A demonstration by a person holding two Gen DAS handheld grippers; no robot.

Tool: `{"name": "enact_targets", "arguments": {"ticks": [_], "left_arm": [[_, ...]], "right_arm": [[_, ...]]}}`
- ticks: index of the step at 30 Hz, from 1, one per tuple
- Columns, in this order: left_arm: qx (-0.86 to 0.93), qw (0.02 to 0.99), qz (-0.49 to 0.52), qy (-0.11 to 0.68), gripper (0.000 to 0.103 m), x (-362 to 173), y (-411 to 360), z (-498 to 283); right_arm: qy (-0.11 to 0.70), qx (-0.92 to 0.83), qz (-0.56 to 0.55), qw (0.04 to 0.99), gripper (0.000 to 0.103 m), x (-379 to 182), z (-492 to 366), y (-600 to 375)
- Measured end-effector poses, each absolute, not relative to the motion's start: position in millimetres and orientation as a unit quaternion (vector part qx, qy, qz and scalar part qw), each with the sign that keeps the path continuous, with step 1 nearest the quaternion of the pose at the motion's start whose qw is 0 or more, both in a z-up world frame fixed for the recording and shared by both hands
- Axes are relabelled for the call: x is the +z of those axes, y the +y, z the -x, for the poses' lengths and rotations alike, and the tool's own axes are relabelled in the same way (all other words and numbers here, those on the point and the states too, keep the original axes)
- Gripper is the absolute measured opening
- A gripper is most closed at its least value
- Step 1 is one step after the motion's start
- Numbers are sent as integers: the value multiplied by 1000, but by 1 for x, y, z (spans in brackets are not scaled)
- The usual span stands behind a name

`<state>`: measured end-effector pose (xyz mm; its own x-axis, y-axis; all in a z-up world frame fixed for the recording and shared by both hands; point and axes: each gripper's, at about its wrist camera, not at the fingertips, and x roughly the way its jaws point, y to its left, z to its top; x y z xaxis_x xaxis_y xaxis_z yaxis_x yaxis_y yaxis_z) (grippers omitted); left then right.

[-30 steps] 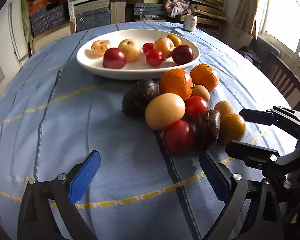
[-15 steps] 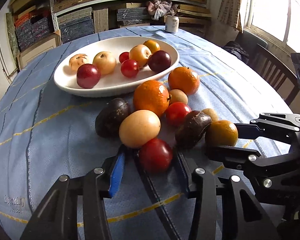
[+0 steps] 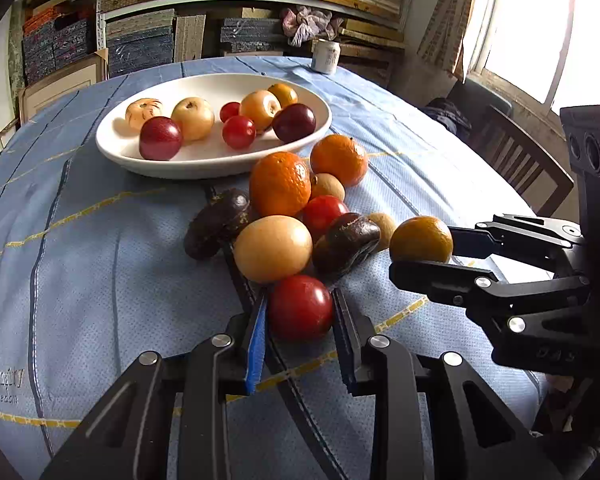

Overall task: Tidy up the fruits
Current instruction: 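Grasp the yellow-orange round fruit with right gripper while left grasps a red tomato, then carry the yellow-orange fruit with right gripper over the plate while left carries the tomato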

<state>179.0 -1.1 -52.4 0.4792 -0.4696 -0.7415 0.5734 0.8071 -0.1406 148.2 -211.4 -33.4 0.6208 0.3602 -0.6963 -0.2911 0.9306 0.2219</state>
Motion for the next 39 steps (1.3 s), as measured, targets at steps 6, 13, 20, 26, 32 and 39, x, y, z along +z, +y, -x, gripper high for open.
{"name": "enact_targets", "arguments": {"ticks": [6,13,20,26,32,39], "left_arm": [[-304,867,-50,393,30,-39,9,-173],[-281,884,-20,372,30,-17,14,-196],[-261,888,-40,376,30,1,0,-254],[-222,889,-81,393,30,-3,-12,-296],[-212,890,-93,391,30,-4,-13,-304],[-227,888,-91,391,32,-5,-16,-307]], "right_arm": [[384,176,-44,905,37,-22,-147,-216],[358,181,-33,915,37,-3,-169,-220],[343,186,-8,921,37,15,-221,-214],[353,198,12,914,37,13,-264,-200],[363,203,25,909,37,8,-284,-194],[366,204,36,907,37,4,-289,-192]]}}
